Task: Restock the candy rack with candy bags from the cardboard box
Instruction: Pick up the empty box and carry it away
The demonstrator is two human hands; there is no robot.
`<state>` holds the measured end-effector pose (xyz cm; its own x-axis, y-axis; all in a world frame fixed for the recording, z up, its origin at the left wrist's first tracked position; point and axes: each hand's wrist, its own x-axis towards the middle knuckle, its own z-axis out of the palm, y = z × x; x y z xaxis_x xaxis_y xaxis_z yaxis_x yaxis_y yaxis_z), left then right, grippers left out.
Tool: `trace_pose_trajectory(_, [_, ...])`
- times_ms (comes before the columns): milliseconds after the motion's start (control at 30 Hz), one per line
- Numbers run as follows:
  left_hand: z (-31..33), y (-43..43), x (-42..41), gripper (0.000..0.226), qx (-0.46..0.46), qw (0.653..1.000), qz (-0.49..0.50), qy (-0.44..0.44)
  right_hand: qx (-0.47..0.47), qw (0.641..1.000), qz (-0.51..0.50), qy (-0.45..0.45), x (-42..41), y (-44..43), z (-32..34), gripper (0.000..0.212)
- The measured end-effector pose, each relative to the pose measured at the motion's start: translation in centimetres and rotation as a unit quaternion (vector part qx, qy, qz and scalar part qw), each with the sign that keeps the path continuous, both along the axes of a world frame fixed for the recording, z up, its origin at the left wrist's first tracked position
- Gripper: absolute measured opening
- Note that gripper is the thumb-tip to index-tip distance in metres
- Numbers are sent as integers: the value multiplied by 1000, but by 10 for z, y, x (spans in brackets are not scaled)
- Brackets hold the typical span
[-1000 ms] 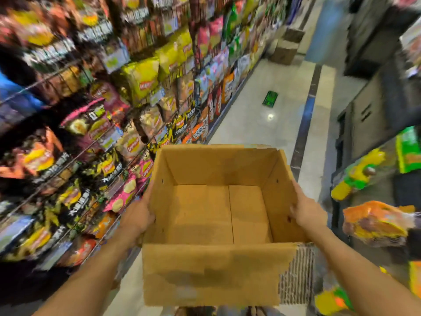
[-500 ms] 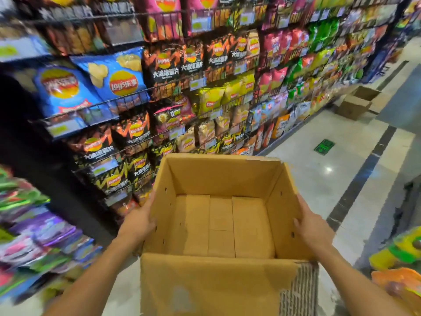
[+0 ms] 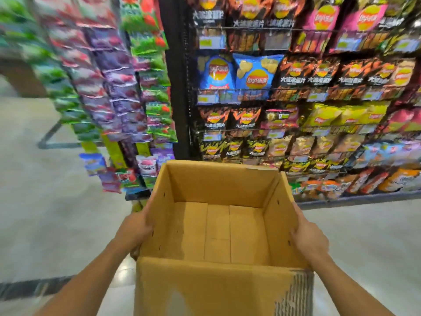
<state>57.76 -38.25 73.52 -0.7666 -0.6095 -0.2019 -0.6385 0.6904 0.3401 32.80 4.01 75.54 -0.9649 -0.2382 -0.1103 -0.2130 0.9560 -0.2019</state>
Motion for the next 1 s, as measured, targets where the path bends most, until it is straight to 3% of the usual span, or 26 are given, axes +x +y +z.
trace_pose_trajectory(167, [4, -30, 100, 64, 24, 994, 104, 38, 2, 996, 85, 6, 26, -96, 7, 73])
trace_pose_trajectory(300, [4, -57, 178, 87, -8, 985, 160, 59, 7, 988, 156, 1, 55, -177, 2, 76])
trace_pose_trajectory(500, [4, -115, 291, 98, -5, 969, 245, 38, 2, 968, 251, 24, 111, -309, 0, 75])
trace_pose_trajectory(1000, [-4, -209, 545, 95, -22, 891, 452, 23, -30, 875, 479, 65, 296, -610, -11, 80])
